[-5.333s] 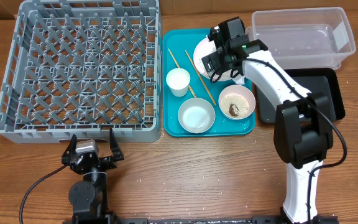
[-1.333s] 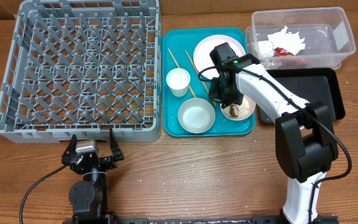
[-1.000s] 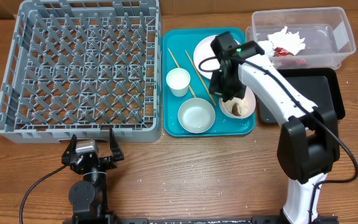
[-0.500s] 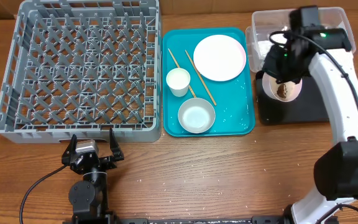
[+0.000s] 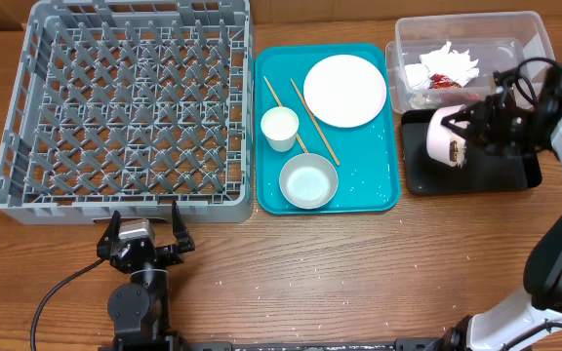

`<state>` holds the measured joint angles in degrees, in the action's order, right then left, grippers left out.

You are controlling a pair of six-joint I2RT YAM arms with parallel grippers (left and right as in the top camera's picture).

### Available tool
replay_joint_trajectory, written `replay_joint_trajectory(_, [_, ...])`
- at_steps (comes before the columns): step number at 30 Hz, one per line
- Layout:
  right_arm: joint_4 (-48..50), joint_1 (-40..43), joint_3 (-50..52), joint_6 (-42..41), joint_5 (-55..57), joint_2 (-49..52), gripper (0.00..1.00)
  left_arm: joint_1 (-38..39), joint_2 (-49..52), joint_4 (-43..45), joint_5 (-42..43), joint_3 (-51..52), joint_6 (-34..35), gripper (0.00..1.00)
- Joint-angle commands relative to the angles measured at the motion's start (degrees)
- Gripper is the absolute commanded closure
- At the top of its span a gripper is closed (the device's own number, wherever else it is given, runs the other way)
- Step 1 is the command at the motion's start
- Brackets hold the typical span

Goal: Sort waste into correct bins and load items into the dishwasher
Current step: 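Tip the pink bowl over the black tray to dump the rice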

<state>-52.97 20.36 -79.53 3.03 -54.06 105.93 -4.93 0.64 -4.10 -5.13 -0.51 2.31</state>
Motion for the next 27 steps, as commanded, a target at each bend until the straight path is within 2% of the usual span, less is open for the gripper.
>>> replay_joint_trajectory(1, [6.5,2.4,6.2,4.7,-15.9,-0.4,0.96,-0.3,-0.4,0.1,0.3,0.2,-1.5,0.00])
replay_joint_trajectory(5, [13.1,5.3,10.9,4.7,-24.5,-0.4,0.96,-0.3,-0.4,0.1,0.3,0.2,-1.5,0.00])
replay_joint_trajectory(9, [13.3,7.3,11.3,4.3,-28.9,-0.4,0.96,-0.3,-0.4,0.0,0.3,0.2,-1.5,0.00])
replay_joint_trajectory(11, [13.5,8.7,11.3,3.5,-35.9,-0.4,0.96,-0.3,-0.4,0.1,0.3,0.2,-1.5,0.00])
replay_joint_trajectory(20, [15.3,14.1,11.3,-13.2,-35.8,-0.4,0.96,-0.3,-0.4,0.1,0.3,0.2,-1.5,0.00])
replay_joint_trajectory(21, [14.4,14.7,11.3,-20.4,-35.8,-0.4,0.96,-0.3,-0.4,0.0,0.3,0.2,-1.5,0.00])
replay_joint_trajectory(22, [13.8,14.7,11.3,-23.9,-35.8,-0.4,0.96,-0.3,-0.4,0.0,0.3,0.2,-1.5,0.00])
replay_joint_trajectory(27, [17.5,14.7,11.3,-25.8,-35.8,-0.4,0.96,-0.3,-0.4,0.0,0.3,0.2,-1.5,0.00])
